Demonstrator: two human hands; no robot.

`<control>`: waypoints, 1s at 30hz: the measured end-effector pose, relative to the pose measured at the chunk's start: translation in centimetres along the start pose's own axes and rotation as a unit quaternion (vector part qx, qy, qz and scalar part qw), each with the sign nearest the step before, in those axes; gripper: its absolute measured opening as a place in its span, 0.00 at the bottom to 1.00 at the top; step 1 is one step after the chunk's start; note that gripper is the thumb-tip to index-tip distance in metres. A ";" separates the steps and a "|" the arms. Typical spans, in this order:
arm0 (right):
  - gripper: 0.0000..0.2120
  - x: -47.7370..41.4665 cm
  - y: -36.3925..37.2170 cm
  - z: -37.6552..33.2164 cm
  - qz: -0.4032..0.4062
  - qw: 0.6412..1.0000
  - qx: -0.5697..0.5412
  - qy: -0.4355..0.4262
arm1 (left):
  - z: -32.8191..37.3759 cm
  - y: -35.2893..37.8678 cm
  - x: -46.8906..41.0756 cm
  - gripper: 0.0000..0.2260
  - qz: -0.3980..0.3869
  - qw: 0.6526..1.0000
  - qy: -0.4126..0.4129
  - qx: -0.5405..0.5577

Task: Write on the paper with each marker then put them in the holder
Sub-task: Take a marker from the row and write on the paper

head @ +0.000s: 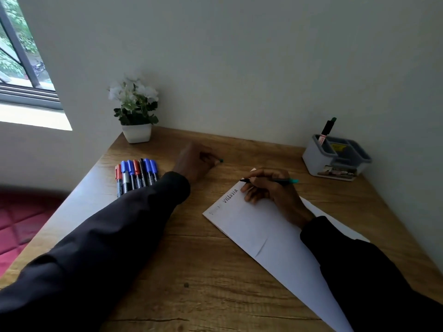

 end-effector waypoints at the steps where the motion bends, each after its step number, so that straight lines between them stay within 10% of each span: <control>1: 0.08 0.0 0.0 0.0 -0.001 1.000 0.011 -0.007 | 0.4 0.4 0.6 0.06 -0.043 0.999 0.026 -0.001; 6: 0.06 -0.1 -0.1 -0.1 0.015 0.997 0.065 -0.037 | 0.8 2.3 2.7 0.08 -0.188 0.981 0.044 -0.021; 30: 0.07 -0.8 0.2 -0.2 0.049 0.980 0.181 -0.073 | 1.0 3.0 3.1 0.11 -0.244 0.969 0.037 0.009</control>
Point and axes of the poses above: each hand's wrist, its own x-axis away from the middle knuckle, its own y-axis out of the palm, z = x × y, the point moved 5 cm from there along -x, towards the middle knuckle, and after that the axes turned 7 degrees about x, right-handed, at the moved point
